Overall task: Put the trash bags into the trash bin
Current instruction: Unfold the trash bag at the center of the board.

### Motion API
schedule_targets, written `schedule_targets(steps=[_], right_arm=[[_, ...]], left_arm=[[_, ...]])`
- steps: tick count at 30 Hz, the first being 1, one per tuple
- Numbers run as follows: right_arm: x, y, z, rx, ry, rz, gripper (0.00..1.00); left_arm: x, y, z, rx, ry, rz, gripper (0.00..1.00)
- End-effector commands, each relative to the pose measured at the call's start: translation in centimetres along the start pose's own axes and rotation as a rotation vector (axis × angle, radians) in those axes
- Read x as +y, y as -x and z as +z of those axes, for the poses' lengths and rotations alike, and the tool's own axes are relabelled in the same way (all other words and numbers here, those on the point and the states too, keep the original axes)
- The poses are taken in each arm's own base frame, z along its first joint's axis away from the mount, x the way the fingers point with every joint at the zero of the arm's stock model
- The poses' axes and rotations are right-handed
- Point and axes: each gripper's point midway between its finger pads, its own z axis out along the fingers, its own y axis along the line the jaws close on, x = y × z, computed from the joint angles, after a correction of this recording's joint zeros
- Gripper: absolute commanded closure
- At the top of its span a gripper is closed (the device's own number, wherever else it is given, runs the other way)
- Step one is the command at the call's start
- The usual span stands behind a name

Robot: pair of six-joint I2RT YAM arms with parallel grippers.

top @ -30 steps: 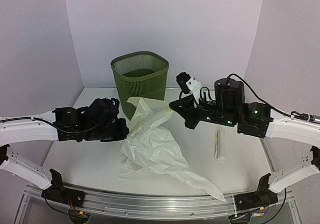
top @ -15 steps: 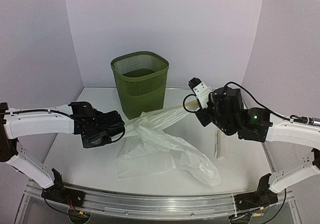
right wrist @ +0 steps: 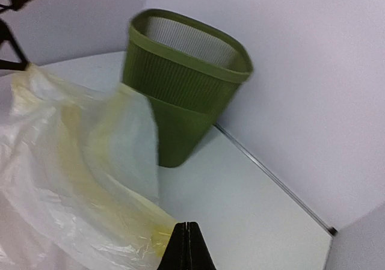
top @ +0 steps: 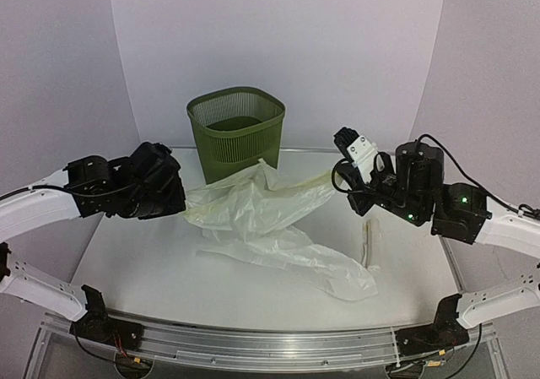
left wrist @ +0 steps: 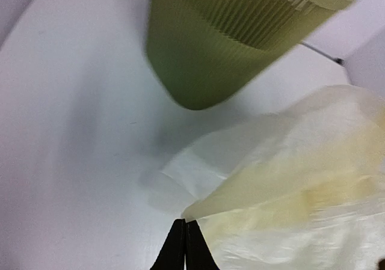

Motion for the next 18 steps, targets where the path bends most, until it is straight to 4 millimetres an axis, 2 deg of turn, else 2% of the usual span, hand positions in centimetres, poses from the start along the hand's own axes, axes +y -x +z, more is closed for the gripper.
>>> schedule_targets(steps=[1,2,4,6,8,10,11,14,16,18], right_arm=[[11.0,4.5,-2.2,-0.136,0.678,0.107,0.96],[11.8,4.7,-2.0,-0.118,0.722,0.124,0.93],[12.4,3.6,-0.3,-0.043,0.707,0.15,0.86],[12.0,2.3,1.3,0.016,0.64,0.155,0.66],[11.4,1.4,1.6,0.053,0.591,0.151,0.52],[9.9,1.0,1.5,0.078,0.516,0.159,0.23],[9.0,0.9,1.4,0.084,0.471,0.164,0.12],[5.8,0.6,0.9,0.091,0.31,0.182,0.08],[4.5,1.5,0.2,0.069,0.268,0.193,0.07],[4.1,3.2,-0.7,0.026,0.285,0.223,0.06]], left_arm=[[-12.5,3.2,-6.3,-0.156,-0.741,0.172,1.0],[-13.3,3.2,-6.9,-0.156,-0.788,0.179,1.0],[-14.8,3.4,-8.1,-0.151,-0.863,0.209,1.0],[-15.7,3.2,-8.2,-0.14,-0.894,0.233,1.0],[-16.1,3.0,-8.2,-0.135,-0.91,0.257,1.0],[-16.3,3.0,-8.0,-0.129,-0.902,0.267,1.0],[-16.3,3.1,-8.1,-0.131,-0.901,0.271,1.0],[-16.5,3.2,-8.7,-0.15,-0.932,0.288,1.0],[-16.5,3.3,-8.9,-0.156,-0.935,0.291,1.0],[-16.6,3.5,-9.1,-0.159,-0.936,0.294,1.0]])
